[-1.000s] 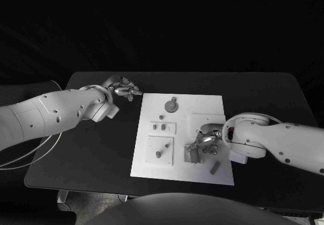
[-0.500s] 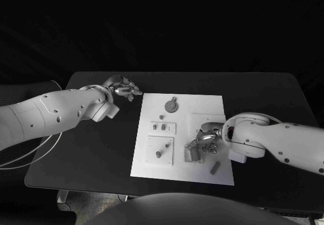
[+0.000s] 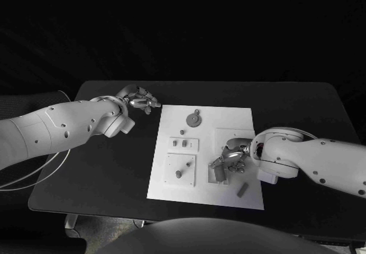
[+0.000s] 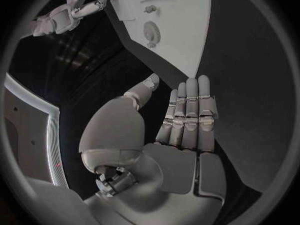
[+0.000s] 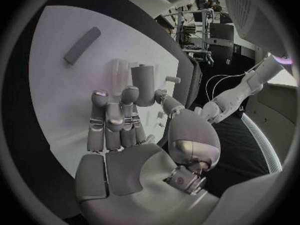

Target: Assemble the parts on the task board

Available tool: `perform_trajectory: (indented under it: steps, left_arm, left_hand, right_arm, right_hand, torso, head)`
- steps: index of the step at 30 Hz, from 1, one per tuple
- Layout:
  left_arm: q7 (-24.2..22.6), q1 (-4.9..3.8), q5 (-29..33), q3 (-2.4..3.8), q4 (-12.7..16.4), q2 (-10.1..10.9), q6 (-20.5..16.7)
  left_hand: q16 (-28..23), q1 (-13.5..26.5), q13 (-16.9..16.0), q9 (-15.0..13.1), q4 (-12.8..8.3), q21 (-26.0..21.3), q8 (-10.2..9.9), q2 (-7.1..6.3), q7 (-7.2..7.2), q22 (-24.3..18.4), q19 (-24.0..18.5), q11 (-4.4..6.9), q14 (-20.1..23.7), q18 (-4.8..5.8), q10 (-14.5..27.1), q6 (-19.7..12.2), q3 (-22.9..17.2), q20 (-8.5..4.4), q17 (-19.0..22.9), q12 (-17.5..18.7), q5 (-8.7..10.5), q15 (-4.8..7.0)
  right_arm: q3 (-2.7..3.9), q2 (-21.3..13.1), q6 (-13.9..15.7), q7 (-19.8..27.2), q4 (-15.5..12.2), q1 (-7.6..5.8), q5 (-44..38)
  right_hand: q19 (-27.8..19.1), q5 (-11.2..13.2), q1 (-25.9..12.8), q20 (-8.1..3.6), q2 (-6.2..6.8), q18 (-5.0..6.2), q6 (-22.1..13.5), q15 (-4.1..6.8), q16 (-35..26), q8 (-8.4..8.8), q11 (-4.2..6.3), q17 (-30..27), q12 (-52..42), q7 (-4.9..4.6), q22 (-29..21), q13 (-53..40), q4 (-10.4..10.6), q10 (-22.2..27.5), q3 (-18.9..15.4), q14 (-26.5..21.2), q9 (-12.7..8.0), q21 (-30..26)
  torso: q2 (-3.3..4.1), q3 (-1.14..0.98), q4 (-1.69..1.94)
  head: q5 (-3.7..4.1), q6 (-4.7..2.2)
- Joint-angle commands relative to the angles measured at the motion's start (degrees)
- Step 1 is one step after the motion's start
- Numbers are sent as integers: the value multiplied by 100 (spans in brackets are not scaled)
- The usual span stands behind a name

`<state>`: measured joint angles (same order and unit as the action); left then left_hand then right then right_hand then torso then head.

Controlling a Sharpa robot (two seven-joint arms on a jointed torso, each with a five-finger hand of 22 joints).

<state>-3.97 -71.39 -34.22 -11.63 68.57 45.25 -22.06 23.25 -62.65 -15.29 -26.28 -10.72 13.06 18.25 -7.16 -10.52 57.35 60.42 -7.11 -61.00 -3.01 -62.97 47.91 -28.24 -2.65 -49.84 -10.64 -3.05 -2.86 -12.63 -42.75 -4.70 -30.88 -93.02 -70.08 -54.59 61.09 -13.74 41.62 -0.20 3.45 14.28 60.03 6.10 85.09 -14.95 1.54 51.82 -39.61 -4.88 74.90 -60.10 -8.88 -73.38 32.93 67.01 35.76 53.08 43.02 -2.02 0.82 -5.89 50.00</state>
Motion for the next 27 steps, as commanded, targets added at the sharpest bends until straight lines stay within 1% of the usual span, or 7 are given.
perform_trajectory:
  steps: [1,3,5,8,11,20,27]
  left_arm:
    - [-7,-4,-8,3,19,-1,67]
    - [-5,-5,-8,3,19,-1,68]
    - [-4,-5,-8,3,20,-1,68]
    - [-4,-5,-8,3,22,0,68]
    - [-3,-5,-9,3,22,1,67]
    - [-1,-5,-12,3,20,-1,66]
    - [-1,-5,-14,3,14,-9,68]
  left_hand:
    - [-25,33,5,9,38,-30,20,9,-3,6,40,-28,-37,-116,22,-34,7,-19,-11,39,-8,3]
    - [-26,33,5,9,38,-30,20,8,-3,6,39,-28,-37,-116,22,-35,7,-19,-11,39,-8,3]
    - [-27,34,5,10,39,-30,20,8,-3,6,39,-28,-36,-116,22,-35,7,-19,-12,39,-8,3]
    - [-28,33,5,10,39,-31,21,8,-3,7,39,-28,-36,-116,22,-35,7,-19,-13,39,-8,3]
    - [-29,33,4,10,39,-31,21,8,-3,7,39,-28,-36,-116,22,-35,7,-19,-14,40,-8,3]
    - [-32,31,4,11,40,-33,22,6,-3,9,38,-29,-37,-116,23,-36,7,-20,-17,41,-8,3]
    - [-35,29,4,12,40,-34,22,6,-3,11,38,-29,-37,-117,23,-36,6,-20,-20,42,-8,3]
  right_arm:
    - [-10,26,-169,16,-7,13,34]
    - [-14,29,-163,10,-5,14,36]
    - [-19,32,-136,-9,-6,14,36]
    - [-21,37,-121,-7,-5,15,35]
    - [-23,45,-161,1,-11,15,34]
    - [-29,41,-203,14,-21,15,1]
    - [-32,52,-253,44,-33,16,-10]
  right_hand:
    - [-31,97,-6,-26,66,72,-42,79,-33,22,-4,10,-15,-1,42,8,50,51,0,-93,-1,-16]
    - [-36,141,-12,-25,78,72,-47,79,-35,26,-6,12,-17,-2,44,10,62,57,2,-98,1,-16]
    - [-48,246,-44,-22,112,72,-57,77,-42,34,-10,15,-18,-5,43,15,106,71,3,-107,4,-23]
    - [-55,635,-111,-28,217,72,-61,80,-48,43,-8,24,-28,-3,43,25,240,81,24,-114,14,-30]
    - [-59,769,-145,-34,295,72,-60,83,-49,47,-6,31,-35,-2,42,31,329,85,46,-115,21,-35]
    - [-70,840,-99,-42,430,72,-79,83,-57,62,-12,37,-39,-8,48,38,355,110,82,-128,28,-36]
    - [-83,869,-32,-41,488,72,-98,79,-63,73,-20,41,-42,-16,51,40,325,132,96,-141,33,-39]
  torso:
    - [0,0,-2]
    - [0,0,-2]
    - [0,0,-1]
    - [0,-2,1]
    - [0,-3,0]
    - [-1,-5,-3]
    - [0,-8,-1]
  head:
    - [-2,0]
    - [-4,0]
    - [-7,0]
    - [-4,0]
    - [-4,0]
    - [-14,0]
    - [-22,0]
